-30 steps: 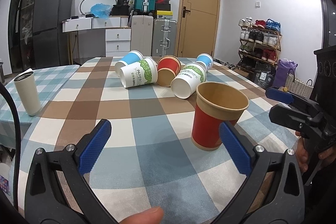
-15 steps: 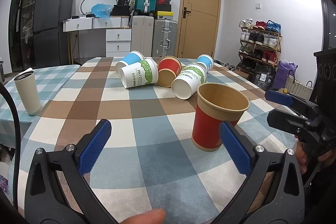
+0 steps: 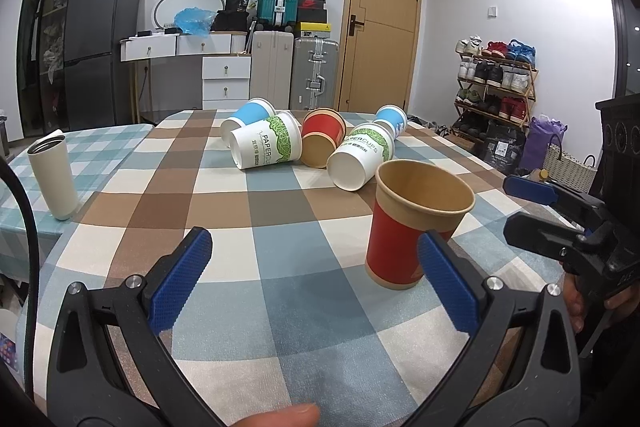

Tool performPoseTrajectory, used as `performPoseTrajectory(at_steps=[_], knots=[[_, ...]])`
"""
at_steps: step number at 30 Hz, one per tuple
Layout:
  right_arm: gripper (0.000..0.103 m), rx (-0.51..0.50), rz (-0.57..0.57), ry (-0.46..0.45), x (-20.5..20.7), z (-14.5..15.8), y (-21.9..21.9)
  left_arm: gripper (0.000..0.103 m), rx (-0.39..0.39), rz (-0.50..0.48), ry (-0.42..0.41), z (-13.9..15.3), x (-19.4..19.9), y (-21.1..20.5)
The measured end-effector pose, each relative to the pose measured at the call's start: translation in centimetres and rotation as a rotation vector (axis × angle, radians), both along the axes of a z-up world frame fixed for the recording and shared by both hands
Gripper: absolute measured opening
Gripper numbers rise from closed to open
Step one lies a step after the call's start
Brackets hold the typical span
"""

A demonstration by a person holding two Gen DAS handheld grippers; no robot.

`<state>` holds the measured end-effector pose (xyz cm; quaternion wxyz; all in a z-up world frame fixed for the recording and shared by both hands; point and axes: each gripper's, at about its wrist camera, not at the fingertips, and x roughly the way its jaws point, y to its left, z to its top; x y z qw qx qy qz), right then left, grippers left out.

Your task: Flip cup upright

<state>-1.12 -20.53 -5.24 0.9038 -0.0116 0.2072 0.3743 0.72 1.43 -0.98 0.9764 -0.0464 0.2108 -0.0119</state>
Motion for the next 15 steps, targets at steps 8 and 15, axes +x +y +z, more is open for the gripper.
performPoseTrajectory(at_steps=[8,15], knots=[[0.103,-0.012,-0.006,0.004,-0.06,-0.14,0.16,0.102,0.001,-0.001,-0.001,0.00,-0.01,0.05],[0.103,-0.024,-0.006,-0.001,-0.17,-0.07,0.40,0.103,0.003,-0.001,0.000,0.01,-0.12,-0.02]])
